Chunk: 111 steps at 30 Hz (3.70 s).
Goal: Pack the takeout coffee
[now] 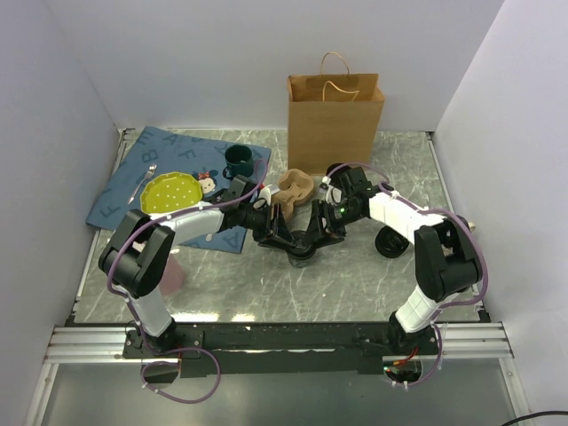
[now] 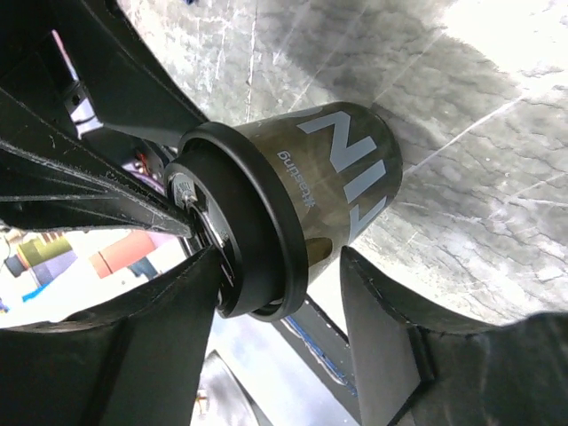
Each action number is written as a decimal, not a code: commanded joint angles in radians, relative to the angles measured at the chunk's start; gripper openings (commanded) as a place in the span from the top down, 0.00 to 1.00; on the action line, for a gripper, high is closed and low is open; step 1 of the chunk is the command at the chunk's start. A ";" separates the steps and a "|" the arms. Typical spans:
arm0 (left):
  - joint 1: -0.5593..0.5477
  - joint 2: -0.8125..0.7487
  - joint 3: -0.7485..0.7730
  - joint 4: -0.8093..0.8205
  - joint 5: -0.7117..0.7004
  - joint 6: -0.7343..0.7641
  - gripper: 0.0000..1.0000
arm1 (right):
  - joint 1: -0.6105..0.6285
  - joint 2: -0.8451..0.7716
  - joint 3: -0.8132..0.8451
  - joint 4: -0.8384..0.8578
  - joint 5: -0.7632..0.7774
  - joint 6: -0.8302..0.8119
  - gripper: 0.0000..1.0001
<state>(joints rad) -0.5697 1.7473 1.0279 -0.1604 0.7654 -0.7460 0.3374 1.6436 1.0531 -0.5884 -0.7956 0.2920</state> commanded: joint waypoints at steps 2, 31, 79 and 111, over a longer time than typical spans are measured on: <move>-0.012 0.069 -0.049 -0.097 -0.268 0.054 0.50 | -0.032 -0.083 0.028 0.006 0.015 0.018 0.37; -0.012 0.083 -0.057 -0.105 -0.290 0.050 0.50 | -0.049 -0.194 -0.180 0.118 0.035 0.053 0.62; -0.019 0.096 -0.058 -0.107 -0.293 0.048 0.50 | -0.057 -0.202 -0.258 0.243 0.009 0.177 0.61; -0.029 0.133 -0.046 -0.146 -0.325 0.071 0.51 | -0.149 -0.298 -0.228 0.177 0.064 0.109 0.59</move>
<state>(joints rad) -0.5842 1.7775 1.0496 -0.1558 0.7601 -0.7692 0.2092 1.3540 0.7414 -0.3176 -0.8001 0.4915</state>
